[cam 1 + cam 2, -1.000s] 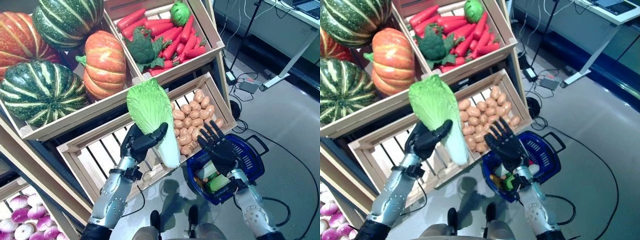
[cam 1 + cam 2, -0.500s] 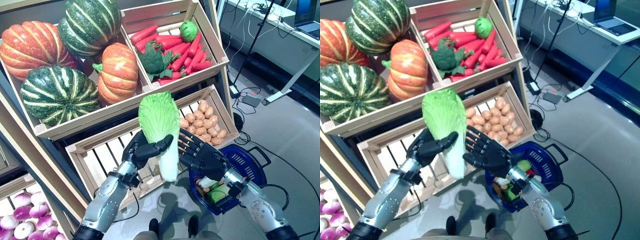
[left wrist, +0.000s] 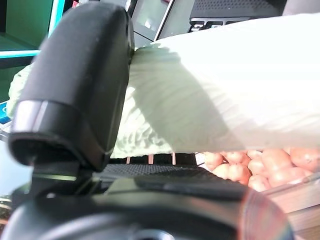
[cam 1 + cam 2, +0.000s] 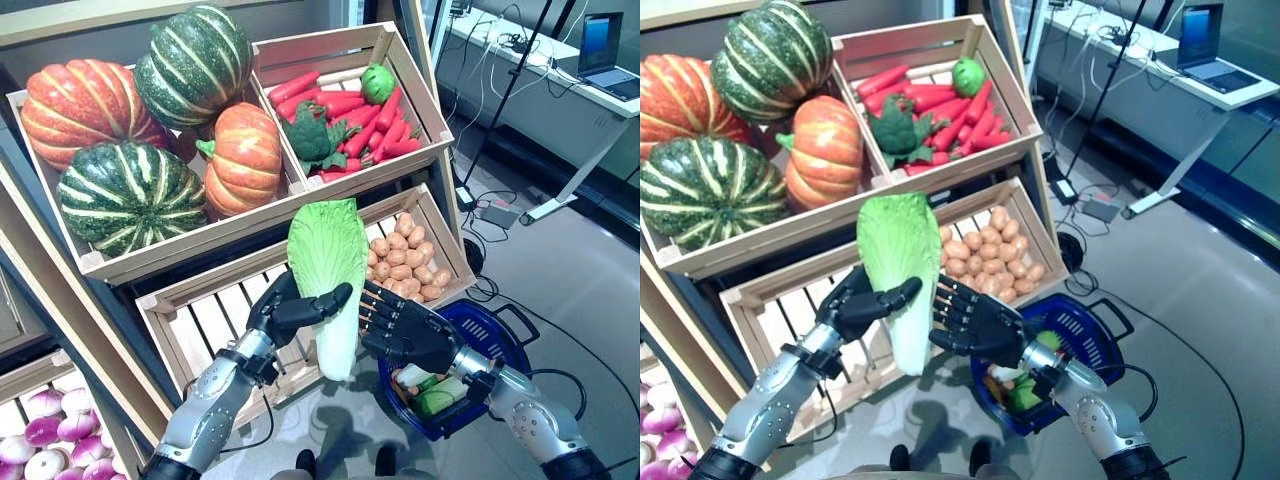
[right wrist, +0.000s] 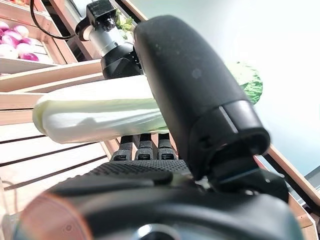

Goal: Put vegetables into the basket

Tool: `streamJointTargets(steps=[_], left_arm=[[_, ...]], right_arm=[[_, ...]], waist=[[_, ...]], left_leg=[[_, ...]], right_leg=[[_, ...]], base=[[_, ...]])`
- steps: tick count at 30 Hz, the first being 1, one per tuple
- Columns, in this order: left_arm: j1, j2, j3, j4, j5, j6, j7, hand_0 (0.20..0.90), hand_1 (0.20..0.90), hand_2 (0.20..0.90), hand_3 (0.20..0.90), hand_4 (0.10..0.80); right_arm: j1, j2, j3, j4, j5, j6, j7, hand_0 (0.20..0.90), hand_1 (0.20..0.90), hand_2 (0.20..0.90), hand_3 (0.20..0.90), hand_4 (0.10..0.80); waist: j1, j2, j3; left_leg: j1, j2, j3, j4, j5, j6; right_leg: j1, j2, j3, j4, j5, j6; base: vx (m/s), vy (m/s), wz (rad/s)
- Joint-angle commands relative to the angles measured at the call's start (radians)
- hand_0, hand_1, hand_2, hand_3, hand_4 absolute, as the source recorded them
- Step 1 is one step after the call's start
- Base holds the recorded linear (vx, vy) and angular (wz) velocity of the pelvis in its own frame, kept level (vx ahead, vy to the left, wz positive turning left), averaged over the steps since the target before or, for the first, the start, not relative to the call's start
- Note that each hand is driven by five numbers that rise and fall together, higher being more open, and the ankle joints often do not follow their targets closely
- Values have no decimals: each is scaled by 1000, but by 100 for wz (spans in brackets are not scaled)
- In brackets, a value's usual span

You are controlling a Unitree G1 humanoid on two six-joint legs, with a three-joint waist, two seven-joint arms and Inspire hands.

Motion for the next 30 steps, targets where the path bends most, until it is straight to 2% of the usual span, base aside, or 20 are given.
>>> streamJointTargets(steps=[1,8,14,23,30], left_arm=[[-119,-36,13,-93,-36,-117,-80,300,300,300,300,400],[-99,-9,69,-99,-44,-121,-87,300,300,300,300,400],[-96,2,95,-97,-22,-129,-90,300,300,300,300,400],[-132,38,103,-69,35,-149,-72,300,300,300,300,400],[-159,15,74,-75,2,-132,-93,300,300,300,300,400]], right_arm=[[-25,-5,110,-63,3,-2,113,900,900,900,900,800],[17,-86,-8,-77,13,7,87,900,900,900,900,800],[51,-119,-79,-85,3,4,78,900,900,900,900,800],[33,-145,-95,-83,-9,1,96,900,900,900,900,800],[5,-121,-45,-83,-32,-1,94,900,900,900,900,800]], waist=[[4,-26,-62],[-11,-32,-54],[-25,-36,-56],[-35,-36,-54],[-30,-32,-56]], left_leg=[[-26,-16,-17,32,-62,-14],[-26,-10,-15,29,-59,-16],[-22,-5,-11,24,-55,-18],[-22,-2,-7,22,-54,-20],[-19,-1,-10,22,-56,-22]], right_leg=[[23,-81,-40,38,-11,61],[17,-78,-33,37,-7,63],[17,-76,-29,34,-4,65],[14,-73,-25,34,-6,65],[21,-74,-25,31,-9,65]], base=[[0,0,0],[0,0,0],[-1,-2,-1],[-2,-1,-4],[0,0,0]])
